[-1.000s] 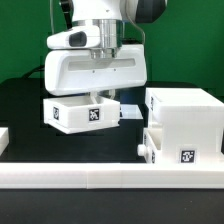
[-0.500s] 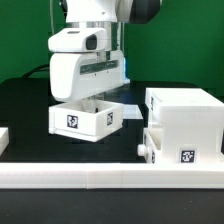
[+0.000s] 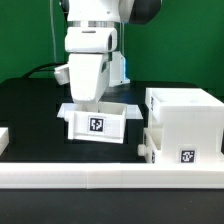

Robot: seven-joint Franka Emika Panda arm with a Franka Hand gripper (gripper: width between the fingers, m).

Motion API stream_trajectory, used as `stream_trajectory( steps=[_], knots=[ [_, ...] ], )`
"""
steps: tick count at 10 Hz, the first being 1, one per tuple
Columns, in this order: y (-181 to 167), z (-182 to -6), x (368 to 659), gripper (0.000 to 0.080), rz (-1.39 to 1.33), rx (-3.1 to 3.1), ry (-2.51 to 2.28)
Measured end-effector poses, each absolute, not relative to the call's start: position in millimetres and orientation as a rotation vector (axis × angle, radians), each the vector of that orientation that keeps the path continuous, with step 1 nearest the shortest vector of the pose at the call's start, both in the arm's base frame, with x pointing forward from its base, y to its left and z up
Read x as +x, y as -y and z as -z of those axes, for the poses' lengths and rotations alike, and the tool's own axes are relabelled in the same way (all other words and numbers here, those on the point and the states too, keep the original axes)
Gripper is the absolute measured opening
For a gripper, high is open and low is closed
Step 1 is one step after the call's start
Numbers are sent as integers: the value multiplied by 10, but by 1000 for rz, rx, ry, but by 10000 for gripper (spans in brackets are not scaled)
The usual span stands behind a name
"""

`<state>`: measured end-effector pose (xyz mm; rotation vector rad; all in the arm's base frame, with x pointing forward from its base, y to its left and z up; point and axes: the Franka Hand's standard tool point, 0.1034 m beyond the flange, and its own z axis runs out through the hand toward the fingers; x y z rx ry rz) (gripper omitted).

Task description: Assemble drawer

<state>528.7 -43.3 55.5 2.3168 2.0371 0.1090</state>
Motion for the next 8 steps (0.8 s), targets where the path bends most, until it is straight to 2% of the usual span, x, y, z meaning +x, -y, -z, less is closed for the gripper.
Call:
stream_trajectory(
  steps=[4,8],
  knots=[
    [208,-622,5477,41,-70,2194,-2157],
    [193,-600,5467,41,-70,2212,-2143]
  ],
)
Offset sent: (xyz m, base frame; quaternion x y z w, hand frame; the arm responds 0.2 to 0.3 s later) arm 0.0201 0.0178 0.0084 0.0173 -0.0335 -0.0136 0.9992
